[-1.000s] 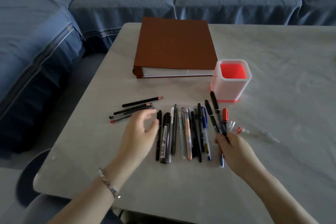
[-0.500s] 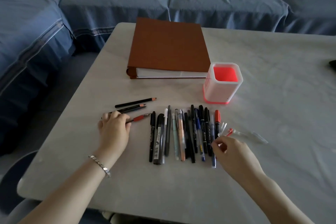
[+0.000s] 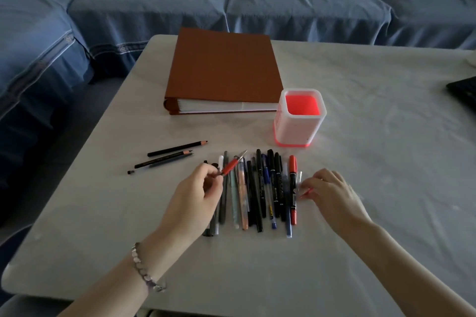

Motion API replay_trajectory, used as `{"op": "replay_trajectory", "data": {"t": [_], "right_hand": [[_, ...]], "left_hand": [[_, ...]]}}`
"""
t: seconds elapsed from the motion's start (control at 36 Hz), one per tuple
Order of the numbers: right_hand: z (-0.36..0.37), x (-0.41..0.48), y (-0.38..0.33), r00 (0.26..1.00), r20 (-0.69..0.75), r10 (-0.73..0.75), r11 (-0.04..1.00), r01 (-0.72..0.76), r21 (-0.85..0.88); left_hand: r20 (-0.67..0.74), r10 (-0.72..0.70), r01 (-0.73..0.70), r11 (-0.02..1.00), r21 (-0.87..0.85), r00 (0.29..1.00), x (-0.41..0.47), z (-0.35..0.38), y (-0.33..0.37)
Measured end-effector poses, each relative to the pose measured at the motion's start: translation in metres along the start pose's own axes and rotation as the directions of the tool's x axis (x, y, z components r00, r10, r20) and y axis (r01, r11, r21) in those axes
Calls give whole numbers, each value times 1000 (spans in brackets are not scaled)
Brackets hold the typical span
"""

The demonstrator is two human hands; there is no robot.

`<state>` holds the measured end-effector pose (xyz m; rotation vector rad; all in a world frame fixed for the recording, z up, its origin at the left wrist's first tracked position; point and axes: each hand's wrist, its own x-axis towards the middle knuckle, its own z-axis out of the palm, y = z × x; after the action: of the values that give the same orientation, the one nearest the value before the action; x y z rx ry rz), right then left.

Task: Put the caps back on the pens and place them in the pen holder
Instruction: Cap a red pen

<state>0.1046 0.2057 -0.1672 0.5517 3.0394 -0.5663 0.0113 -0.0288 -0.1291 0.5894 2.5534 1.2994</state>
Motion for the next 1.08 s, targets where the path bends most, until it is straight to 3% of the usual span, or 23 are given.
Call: {"op": "replay_trajectory", "data": {"t": [0.08, 0.17, 0.22, 0.31, 0.44, 0.86, 1.08], "right_hand": [[4, -3, 5, 996, -71, -53, 994, 46, -102], [0, -7, 0, 985, -163, -57, 998, 50, -43], [-9, -11, -11, 986, -167, -7, 988, 33, 150], [-28, -19, -36, 992, -116, 53, 855, 15, 519], [-49, -23, -57, 995, -86, 52, 620, 35, 784], [-63, -27, -64, 994, -103, 30, 600, 64, 798], [-64, -30, -70, 998, -22, -60, 672, 56, 738]], "left_hand": [[-10, 5, -6, 998, -60, 1000, -3, 0, 3], [-10, 17, -18, 993, -115, 1000, -6, -1, 9], [11, 48, -47, 990, -130, 999, -8, -2, 13], [67, 89, -76, 982, -174, 994, -12, -5, 20], [149, 131, -94, 968, -235, 980, -18, -8, 30], [170, 124, -83, 969, -231, 978, -23, -14, 41], [167, 200, -185, 978, -100, 966, -23, -14, 41]]}}
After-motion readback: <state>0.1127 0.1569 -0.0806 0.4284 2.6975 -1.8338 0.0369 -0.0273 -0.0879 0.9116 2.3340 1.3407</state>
